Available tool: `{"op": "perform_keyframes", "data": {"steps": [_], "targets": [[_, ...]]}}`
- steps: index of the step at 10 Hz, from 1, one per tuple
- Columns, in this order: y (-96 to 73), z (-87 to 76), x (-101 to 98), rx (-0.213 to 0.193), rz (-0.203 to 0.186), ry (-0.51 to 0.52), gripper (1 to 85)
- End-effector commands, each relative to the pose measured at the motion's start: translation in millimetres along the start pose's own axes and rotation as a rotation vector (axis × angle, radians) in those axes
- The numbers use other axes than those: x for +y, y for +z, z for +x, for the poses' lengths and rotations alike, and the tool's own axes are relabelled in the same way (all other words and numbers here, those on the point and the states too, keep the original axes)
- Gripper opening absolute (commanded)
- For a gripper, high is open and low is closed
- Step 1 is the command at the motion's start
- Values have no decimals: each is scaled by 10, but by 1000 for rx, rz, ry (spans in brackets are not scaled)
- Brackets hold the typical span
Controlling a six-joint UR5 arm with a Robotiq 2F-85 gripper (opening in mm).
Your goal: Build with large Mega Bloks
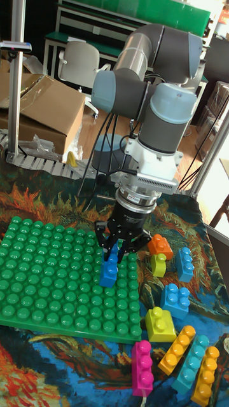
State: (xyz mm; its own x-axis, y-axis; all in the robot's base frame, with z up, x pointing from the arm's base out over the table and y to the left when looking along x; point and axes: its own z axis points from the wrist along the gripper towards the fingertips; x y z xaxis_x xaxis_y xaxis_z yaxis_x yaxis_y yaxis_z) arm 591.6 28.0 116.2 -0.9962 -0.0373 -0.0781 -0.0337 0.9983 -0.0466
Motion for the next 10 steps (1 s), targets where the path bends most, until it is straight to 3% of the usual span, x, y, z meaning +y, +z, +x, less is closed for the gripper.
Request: {"op": "perform_keyframes", "data": {"steps": [1,2,4,5,10], "targets": [[-4,-36,-14,-2,-37,-12,13],[-65,-17,59,-4,-57,-3,13],[-88,-151,144,-58,-87,-6,13],[-90,-152,168,-59,-95,-25,13],[18,-212,102,-70,-88,-82,13]]}}
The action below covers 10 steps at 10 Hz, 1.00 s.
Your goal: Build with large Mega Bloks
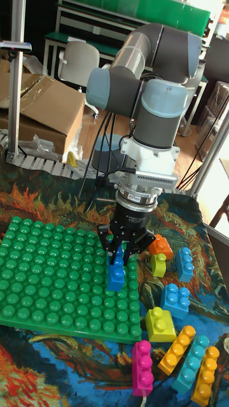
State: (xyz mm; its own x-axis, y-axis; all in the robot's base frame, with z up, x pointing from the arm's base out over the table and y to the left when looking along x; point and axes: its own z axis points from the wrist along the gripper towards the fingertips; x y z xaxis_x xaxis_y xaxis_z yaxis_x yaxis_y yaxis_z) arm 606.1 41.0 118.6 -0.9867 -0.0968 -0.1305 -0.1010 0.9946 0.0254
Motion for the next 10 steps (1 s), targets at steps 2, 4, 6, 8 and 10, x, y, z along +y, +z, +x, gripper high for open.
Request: {"op": "perform_keyframes", "data": {"steps": [2,4,6,8,10], "targets": [[87,-81,-40,-21,-21,-29,13],[55,-52,42,-17,-19,18,13],[55,-91,26,-32,-14,58,13],[54,-107,13,-38,-9,89,13],[55,-86,11,-30,-8,81,13]]}}
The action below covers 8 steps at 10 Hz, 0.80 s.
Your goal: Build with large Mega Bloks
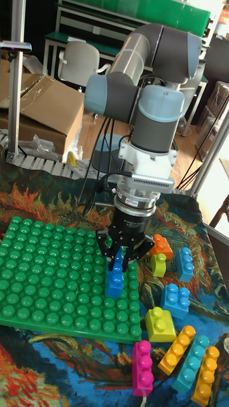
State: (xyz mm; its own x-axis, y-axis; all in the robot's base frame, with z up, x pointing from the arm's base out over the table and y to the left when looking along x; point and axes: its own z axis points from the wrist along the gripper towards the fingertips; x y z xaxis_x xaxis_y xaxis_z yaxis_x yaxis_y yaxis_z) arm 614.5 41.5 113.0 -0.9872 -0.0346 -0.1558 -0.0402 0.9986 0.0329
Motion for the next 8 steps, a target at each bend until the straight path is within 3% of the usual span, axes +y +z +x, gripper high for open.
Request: {"op": "perform_keyframes", "data": {"steps": [1,4,8], "targets": [[-11,6,29,3,-14,9,13],[109,35,-144,-3,-11,-29,13],[138,42,-183,-1,-8,-46,13]]}}
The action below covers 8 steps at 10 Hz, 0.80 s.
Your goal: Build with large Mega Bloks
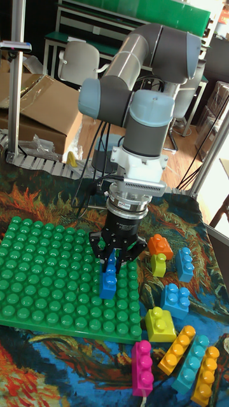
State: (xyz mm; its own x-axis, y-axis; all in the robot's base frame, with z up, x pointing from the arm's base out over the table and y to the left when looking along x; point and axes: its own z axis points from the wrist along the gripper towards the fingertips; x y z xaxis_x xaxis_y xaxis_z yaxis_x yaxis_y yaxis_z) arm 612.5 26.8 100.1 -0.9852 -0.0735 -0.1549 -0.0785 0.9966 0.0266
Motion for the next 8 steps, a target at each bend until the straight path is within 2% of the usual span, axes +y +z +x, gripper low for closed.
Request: {"op": "perform_keyframes", "data": {"steps": [1,4,6,8], "targets": [[14,-6,-84,-1,-8,-20,13],[-4,15,-128,-6,-24,-15,13],[-7,-3,-63,-12,-50,19,13],[-10,-74,-34,-39,-62,41,13]]}}
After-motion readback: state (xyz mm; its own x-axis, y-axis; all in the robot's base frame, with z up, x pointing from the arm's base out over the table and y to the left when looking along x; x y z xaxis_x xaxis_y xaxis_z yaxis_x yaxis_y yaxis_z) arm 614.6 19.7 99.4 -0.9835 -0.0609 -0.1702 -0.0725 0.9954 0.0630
